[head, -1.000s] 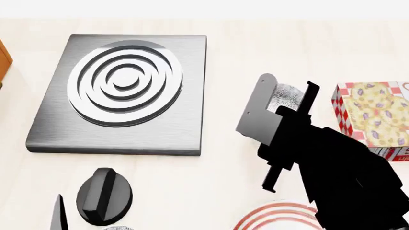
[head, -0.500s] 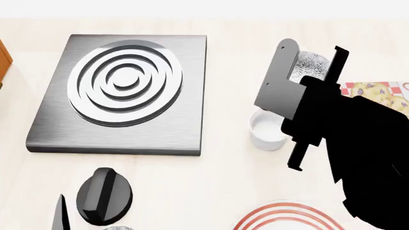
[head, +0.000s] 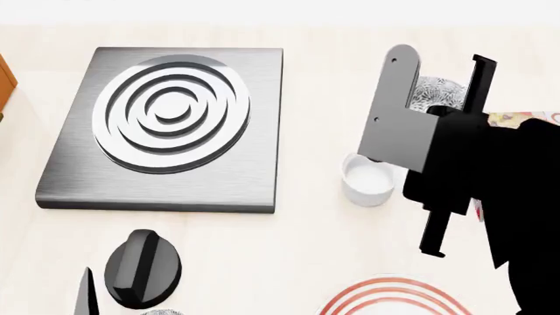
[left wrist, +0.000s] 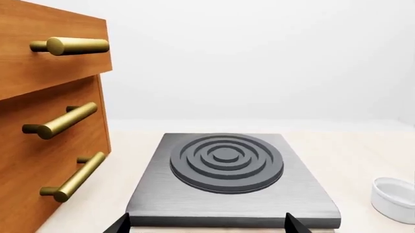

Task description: Pick the akita bowl on the ramekin and place it on the plate.

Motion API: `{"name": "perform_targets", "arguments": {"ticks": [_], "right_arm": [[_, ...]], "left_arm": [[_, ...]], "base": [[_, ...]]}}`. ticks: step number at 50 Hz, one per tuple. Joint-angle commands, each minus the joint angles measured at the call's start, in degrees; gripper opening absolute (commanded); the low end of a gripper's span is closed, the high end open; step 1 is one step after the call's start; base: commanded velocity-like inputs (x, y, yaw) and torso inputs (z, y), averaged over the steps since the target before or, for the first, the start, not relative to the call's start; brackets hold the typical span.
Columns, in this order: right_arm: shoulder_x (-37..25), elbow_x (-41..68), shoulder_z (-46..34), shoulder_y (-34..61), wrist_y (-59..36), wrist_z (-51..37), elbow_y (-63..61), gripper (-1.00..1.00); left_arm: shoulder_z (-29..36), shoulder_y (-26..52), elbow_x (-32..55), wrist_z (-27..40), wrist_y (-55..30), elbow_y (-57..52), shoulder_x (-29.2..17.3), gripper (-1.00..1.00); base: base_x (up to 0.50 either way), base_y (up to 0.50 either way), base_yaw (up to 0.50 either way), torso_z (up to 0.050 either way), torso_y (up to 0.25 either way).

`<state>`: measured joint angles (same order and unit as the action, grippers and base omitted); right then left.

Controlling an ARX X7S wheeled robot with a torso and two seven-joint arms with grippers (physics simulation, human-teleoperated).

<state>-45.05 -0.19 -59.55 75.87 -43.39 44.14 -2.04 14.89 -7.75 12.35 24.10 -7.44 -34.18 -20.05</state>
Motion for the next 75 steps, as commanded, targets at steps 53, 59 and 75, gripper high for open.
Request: {"name": "perform_targets", "arguments": {"ticks": [53,59,75], "right_arm": [[-21.65,8.87,2.05,-17.46,-10.07,-5.29,-40.52,-1.0],[-22.14,9.35,1.74,-19.06,-10.24,-6.41,-41.45,-1.0],[-23.55,11.09,1.04,-23.28,-10.44,-9.31,-44.1,-1.0]], "left_arm": [[0.79,0.23,0.51,1.08,0.35,0.7,-0.73,1.0],[0.85,0.3,0.53,1.21,0.32,0.69,-0.8,1.0],[1.13,0.43,0.5,1.44,0.36,0.82,-1.01,1.0]], "base": [[0.0,0.0,0.0,0.0,0.0],[0.0,0.0,0.0,0.0,0.0],[0.0,0.0,0.0,0.0,0.001]]}}
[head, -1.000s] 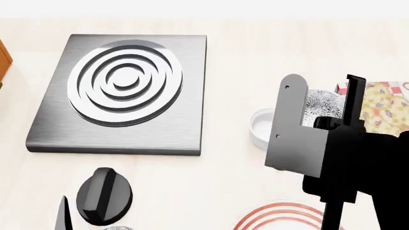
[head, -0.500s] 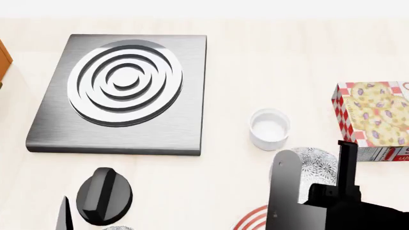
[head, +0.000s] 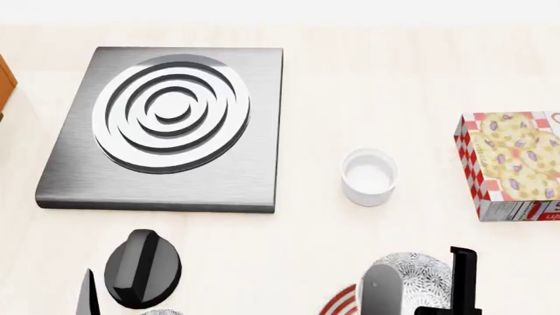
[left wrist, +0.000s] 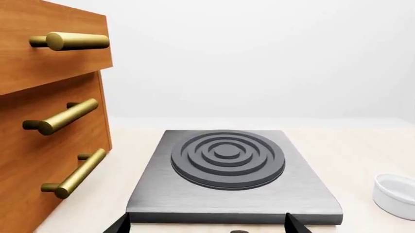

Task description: Pick the akita bowl on the ramekin and place it on the plate.

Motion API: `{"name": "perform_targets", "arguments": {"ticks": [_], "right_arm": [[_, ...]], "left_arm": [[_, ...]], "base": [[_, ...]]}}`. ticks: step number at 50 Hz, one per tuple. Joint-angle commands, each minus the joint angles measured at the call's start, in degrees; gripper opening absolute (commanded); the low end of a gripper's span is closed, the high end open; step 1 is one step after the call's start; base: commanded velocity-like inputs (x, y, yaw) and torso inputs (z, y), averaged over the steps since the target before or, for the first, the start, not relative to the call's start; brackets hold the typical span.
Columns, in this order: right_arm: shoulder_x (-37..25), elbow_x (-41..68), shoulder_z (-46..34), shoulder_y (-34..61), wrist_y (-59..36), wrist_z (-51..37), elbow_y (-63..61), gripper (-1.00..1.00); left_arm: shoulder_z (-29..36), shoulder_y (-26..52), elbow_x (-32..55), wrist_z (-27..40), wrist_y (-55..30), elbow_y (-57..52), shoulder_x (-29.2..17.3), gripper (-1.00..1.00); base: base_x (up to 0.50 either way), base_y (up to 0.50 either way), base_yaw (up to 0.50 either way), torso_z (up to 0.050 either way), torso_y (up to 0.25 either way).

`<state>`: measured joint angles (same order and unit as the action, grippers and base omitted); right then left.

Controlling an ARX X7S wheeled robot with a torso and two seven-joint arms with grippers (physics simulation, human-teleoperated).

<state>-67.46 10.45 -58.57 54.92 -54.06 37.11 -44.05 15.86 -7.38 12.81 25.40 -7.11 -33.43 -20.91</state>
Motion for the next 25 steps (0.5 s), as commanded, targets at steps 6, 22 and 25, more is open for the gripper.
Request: {"name": "perform_targets", "arguments": {"ticks": [6,22,25], "right_arm": [[-1.37,0.96,-0.07,-3.73,0.69,-3.48,-2.11,-1.0],[-0.85,1.62,-0.5,-6.53,2.59,-5.98,-0.38,-1.0],[-0.93,1.92,-0.41,-6.79,2.43,-6.23,-0.65,-1.0]], "left_arm": [[0.15,0.13,0.15,0.22,0.05,0.11,-0.25,1.0],[0.32,0.46,0.25,0.47,0.08,0.43,-0.37,1.0],[0.32,0.45,0.27,0.53,0.09,0.37,-0.43,1.0]], "base": [[0.0,0.0,0.0,0.0,0.0],[0.0,0.0,0.0,0.0,0.001],[0.0,0.0,0.0,0.0,0.0]]}}
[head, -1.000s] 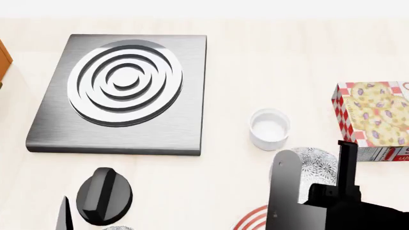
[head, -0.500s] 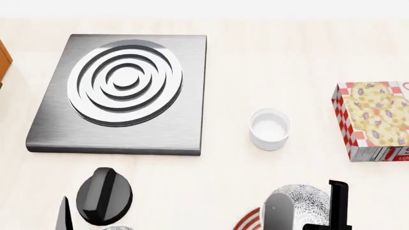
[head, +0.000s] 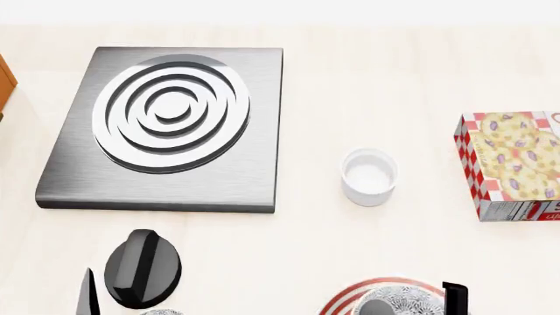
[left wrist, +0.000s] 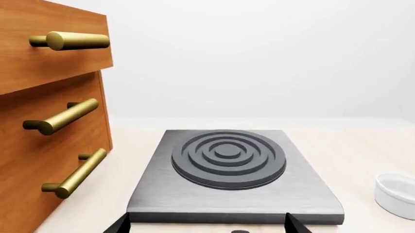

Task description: Pick the akita bowl on the ramekin and place it on the plate.

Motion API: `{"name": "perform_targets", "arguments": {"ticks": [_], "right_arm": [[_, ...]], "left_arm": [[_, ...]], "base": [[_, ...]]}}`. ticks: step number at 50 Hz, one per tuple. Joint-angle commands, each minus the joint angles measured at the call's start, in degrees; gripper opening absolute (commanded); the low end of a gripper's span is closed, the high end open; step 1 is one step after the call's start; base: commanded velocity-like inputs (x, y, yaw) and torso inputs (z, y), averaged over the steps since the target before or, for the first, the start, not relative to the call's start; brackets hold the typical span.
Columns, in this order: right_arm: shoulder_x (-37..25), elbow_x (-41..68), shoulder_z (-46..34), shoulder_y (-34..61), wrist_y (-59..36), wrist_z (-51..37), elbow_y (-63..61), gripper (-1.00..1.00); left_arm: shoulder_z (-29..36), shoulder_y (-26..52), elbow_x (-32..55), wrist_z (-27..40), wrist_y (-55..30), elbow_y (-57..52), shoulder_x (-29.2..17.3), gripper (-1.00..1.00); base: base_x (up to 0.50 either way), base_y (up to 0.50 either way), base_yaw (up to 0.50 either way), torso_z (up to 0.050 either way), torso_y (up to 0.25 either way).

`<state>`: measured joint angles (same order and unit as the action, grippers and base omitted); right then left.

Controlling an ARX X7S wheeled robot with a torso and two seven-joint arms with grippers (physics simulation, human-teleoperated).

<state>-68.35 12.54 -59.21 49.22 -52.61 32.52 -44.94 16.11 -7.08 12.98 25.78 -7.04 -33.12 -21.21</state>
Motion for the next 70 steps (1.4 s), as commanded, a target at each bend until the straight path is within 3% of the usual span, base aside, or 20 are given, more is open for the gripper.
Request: {"name": "perform_targets", "arguments": {"ticks": [1,26,61,62,70], "right_arm": [[-0.12,0.0,0.33,-1.31,1.13,-1.91,0.3,-1.0],[-2.46,2.41,1.16,-6.31,4.77,-7.34,2.26,-1.0],[1.82,1.93,-0.15,-9.25,8.2,-10.18,7.31,-1.0],[1.82,1.97,-0.18,-9.24,7.95,-10.15,7.27,1.0],[2.2,1.89,-0.17,-9.11,7.55,-10.26,7.41,1.0]], "left_arm": [[0.07,0.16,0.11,0.18,0.04,0.1,-0.14,1.0],[0.76,0.34,-0.12,0.47,0.27,0.49,-0.26,1.0],[0.91,0.3,0.13,1.11,0.45,0.06,-0.81,1.0],[0.96,0.31,0.08,1.11,0.49,0.07,-0.83,1.0],[0.99,0.31,0.18,1.17,0.53,0.05,-0.96,1.0]], "base": [[0.0,0.0,0.0,0.0,0.0],[0.0,0.0,0.0,0.0,0.0],[0.0,0.0,0.0,0.0,0.0],[0.0,0.0,0.0,0.0,0.0],[0.0,0.0,0.0,0.0,0.0]]}}
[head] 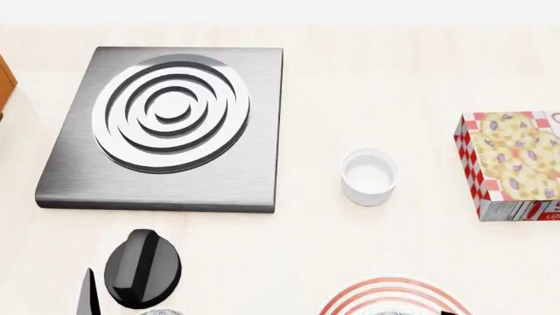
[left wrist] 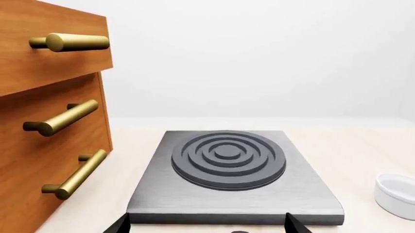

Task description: Pick the akita bowl on the ramekin and place it on the plate.

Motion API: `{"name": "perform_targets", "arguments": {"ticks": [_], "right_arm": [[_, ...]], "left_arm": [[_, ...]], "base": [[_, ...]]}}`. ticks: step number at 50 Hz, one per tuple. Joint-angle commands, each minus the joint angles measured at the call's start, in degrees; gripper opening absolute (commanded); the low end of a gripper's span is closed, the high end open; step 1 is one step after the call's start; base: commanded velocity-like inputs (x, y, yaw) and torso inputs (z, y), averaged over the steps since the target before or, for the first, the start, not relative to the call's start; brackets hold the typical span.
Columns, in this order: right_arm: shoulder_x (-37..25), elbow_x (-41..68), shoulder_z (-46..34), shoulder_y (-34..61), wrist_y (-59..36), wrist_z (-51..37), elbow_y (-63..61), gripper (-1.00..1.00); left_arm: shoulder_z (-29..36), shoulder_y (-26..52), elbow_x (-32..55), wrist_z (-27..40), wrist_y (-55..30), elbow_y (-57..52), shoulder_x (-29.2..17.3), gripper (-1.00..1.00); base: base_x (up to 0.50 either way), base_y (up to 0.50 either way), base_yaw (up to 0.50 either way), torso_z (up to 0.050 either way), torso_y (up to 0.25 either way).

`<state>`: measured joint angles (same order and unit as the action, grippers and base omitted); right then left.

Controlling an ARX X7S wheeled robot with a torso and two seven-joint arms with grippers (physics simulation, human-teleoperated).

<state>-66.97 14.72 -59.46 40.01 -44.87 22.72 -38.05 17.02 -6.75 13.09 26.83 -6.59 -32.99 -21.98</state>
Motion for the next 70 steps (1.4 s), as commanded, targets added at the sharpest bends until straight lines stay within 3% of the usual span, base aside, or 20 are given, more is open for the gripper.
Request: {"name": "perform_targets", "arguments": {"ticks": [1,39,57,70], "right_arm": [[0.88,-0.28,0.01,0.06,-0.31,-0.43,0.46,1.0],[-4.81,6.56,5.37,-1.43,0.94,-5.79,-8.49,1.0],[-5.54,11.41,9.73,-1.56,6.12,-9.8,-9.68,1.0],[-4.4,12.73,13.64,-4.85,17.29,-18.72,-5.46,1.0]], "left_arm": [[0.01,-0.05,0.14,0.15,0.11,-0.14,-0.22,1.0],[1.29,0.29,0.24,0.17,0.27,0.8,-0.32,1.0],[1.3,0.29,0.93,0.34,-0.1,0.3,-0.68,1.0],[1.52,0.51,0.9,0.41,0.09,0.88,-0.68,1.0]], "base": [[0.0,0.0,0.0,0.0,0.0],[0.0,0.0,0.0,0.0,0.0],[0.0,0.0,0.0,0.001,0.0],[0.0,0.0,0.0,0.0,0.0]]}}
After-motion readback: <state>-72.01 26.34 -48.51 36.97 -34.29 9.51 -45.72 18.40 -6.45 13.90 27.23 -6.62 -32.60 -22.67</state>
